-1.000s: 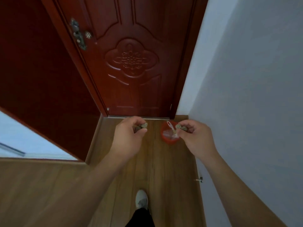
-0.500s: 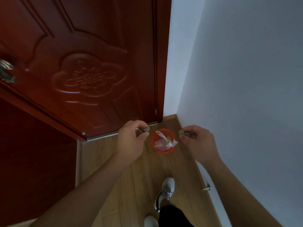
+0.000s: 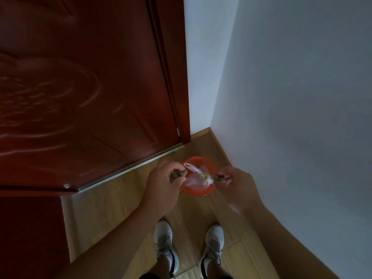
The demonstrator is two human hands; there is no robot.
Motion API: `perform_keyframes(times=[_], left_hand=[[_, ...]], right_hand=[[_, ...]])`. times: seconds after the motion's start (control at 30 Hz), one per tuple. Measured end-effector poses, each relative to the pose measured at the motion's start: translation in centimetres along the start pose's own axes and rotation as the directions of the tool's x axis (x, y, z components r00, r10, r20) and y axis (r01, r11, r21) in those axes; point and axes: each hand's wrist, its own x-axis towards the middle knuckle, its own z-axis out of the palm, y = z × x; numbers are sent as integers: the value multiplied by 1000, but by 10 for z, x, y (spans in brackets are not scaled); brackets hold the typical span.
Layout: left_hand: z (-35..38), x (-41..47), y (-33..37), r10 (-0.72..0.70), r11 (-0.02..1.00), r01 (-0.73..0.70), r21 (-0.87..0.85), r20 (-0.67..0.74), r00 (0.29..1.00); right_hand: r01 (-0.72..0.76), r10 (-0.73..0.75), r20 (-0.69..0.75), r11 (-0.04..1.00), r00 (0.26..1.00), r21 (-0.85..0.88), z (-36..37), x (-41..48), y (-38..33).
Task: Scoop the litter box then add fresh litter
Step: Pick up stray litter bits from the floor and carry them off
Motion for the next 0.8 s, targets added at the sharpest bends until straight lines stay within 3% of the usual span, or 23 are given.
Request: perform_keyframes(times=[0.43,0.8], left_hand=[[170,86,-201,70,995,-86,56,240,968],[240,103,-270,36,996,-59,71,293,955]], right_hand=[[-191,194,2,972,981,-139,160,121,185],[-202,207,12,966,978,-161,207,154,246]])
